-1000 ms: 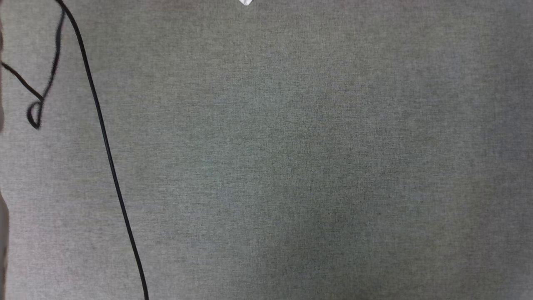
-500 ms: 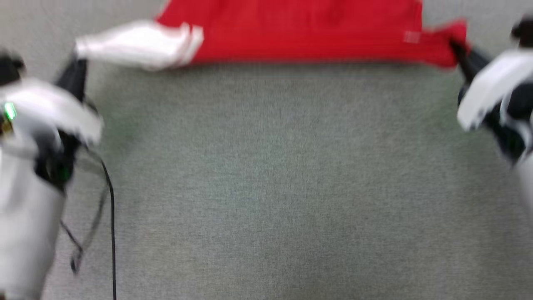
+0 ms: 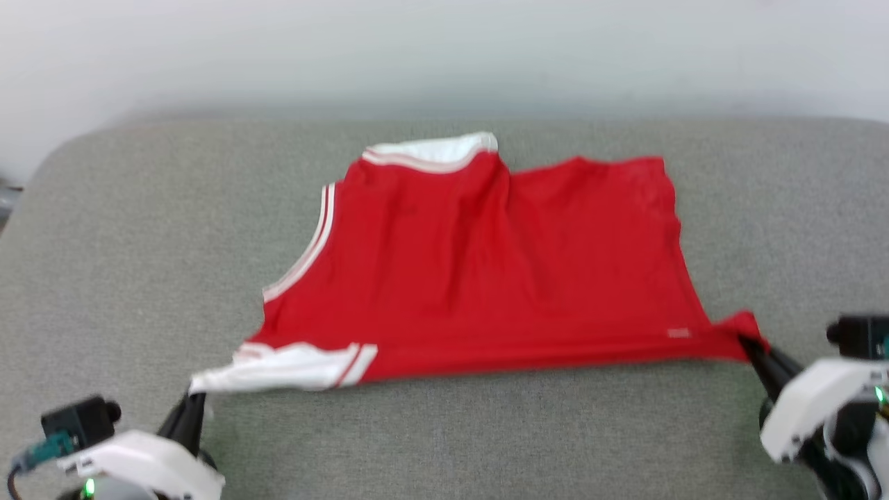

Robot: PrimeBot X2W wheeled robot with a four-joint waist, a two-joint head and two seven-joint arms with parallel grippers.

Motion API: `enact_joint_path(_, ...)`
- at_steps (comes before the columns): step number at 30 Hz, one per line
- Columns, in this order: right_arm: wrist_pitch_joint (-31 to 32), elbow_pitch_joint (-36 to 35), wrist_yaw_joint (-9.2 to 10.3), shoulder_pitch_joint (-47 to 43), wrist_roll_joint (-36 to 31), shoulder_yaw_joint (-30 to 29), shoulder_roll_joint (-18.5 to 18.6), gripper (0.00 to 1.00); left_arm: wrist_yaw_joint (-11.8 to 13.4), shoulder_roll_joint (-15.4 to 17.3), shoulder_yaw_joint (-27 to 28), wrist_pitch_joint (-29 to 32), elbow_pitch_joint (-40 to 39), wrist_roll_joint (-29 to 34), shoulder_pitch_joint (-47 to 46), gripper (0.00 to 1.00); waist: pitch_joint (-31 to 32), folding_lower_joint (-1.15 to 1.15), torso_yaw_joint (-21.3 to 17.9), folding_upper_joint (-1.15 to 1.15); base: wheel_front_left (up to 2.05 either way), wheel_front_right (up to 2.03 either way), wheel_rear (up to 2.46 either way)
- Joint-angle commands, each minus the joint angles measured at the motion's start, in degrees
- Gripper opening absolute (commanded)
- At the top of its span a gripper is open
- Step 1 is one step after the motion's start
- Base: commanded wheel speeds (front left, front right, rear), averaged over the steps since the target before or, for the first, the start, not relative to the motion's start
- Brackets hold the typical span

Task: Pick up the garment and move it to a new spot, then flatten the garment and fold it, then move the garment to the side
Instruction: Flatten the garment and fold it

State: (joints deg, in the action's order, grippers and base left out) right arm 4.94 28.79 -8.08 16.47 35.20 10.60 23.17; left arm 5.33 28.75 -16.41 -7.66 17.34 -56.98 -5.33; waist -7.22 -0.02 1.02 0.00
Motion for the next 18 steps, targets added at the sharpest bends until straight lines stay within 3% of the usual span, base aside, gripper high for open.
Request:
enact_joint_path(1, 0.24, -0.95, 1.08, -4.59, -0.89, -4.01, 1.93, 0.00, 3.32, 2.98, 2.39, 0.14, -1.72, -0.85, 4.32, 0.00, 3.10, 0.02, 0.78, 0.00, 0.00, 0.00, 0.00)
enact_joint_path(6, 3.12, -8.02, 1.10, -16.02, -3.37, -10.36, -0.89, 0.00, 7.47, 3.53, 3.57, 1.65, -9.96, -3.00, 14.80, 0.00, 5.68, 0.02, 1.41, 0.00, 0.00, 0.00, 0.00)
enact_joint_path(14, 10.87, -19.92, 1.08, -27.40, -6.65, -14.13, -6.00, 0.00, 9.83, 4.79, 4.80, 3.44, -18.42, -5.44, 24.64, 0.00, 6.66, 0.02, 1.05, 0.00, 0.00, 0.00, 0.00)
enact_joint_path(18, 14.23, -24.93, 1.01, -28.69, -8.55, -15.74, -8.01, 0.00, 10.00, 5.98, 4.75, 3.90, -22.15, -4.55, 23.78, 0.00, 5.92, 0.02, 0.87, 0.00, 0.00, 0.00, 0.00)
